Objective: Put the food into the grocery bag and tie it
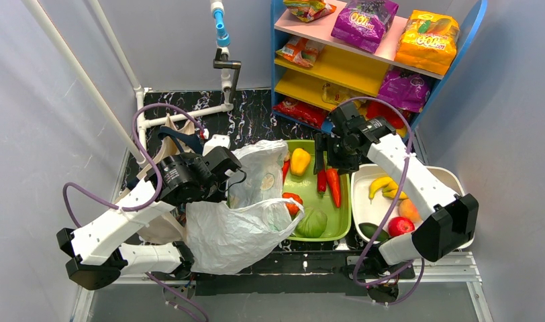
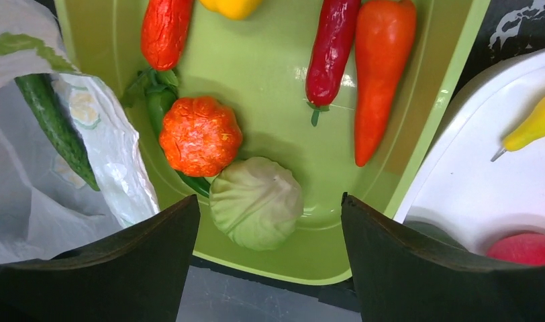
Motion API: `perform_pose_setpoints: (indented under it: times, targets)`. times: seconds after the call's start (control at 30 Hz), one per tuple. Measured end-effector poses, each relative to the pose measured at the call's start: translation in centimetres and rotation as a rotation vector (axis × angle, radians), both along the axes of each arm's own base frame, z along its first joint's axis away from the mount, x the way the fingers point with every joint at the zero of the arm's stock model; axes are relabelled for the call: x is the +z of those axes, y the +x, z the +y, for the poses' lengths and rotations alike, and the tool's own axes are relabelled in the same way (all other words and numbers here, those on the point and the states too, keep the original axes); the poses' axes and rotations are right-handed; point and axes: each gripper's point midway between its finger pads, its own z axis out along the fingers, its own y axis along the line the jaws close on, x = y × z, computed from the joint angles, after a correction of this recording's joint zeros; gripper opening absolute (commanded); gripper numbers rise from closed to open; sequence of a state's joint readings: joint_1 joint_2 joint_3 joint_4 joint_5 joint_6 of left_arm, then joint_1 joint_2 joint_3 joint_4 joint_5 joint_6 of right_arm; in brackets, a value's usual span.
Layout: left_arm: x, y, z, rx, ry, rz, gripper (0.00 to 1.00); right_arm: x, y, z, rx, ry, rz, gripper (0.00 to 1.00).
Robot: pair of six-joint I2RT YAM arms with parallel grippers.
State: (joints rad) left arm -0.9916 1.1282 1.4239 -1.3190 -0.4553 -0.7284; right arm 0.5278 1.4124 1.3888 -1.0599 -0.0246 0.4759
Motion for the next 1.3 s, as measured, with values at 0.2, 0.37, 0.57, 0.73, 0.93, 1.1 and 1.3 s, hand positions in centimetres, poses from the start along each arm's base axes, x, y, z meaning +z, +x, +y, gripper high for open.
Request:
perform_pose_setpoints:
  times: [0.2, 0.37, 0.57, 0.73, 0.93, 1.1, 1.3]
  targets:
    - [0.0, 0.1, 0.2, 0.009, 0.005, -0.007, 0.00, -2.0, 0.9, 0.2, -0.008, -0.015, 0.052, 0.82]
    - [0.1, 0.2, 0.2, 0.012, 0.008, -0.013, 0.00, -3.9, 1.3, 0.2, -0.012, -0.031, 0.093, 0.81]
    - [0.1, 0.2, 0.3, 0.013, 0.009, -0.014, 0.00, -5.5, 1.1, 0.1, -0.018, -0.027, 0.130, 0.76]
    - [0.1, 0.2, 0.3, 0.012, 0.007, -0.015, 0.00, -6.8, 1.5, 0.7, -0.020, -0.015, 0.155, 0.69]
    - [0.3, 0.1, 0.5, 0.012, 0.002, -0.018, 0.00, -8.6, 2.4, 1.3, -0.039, -0.011, 0.191, 0.63]
    - [0.3, -0.1, 0.7, 0.015, 0.006, -0.014, 0.00, -10.5, 2.7, 1.1, -0.054, -0.037, 0.234, 0.61]
    - [0.3, -0.3, 1.0, 0.022, 0.004, -0.012, 0.00, -11.9, 2.7, 0.8, -0.060, -0.063, 0.257, 0.57]
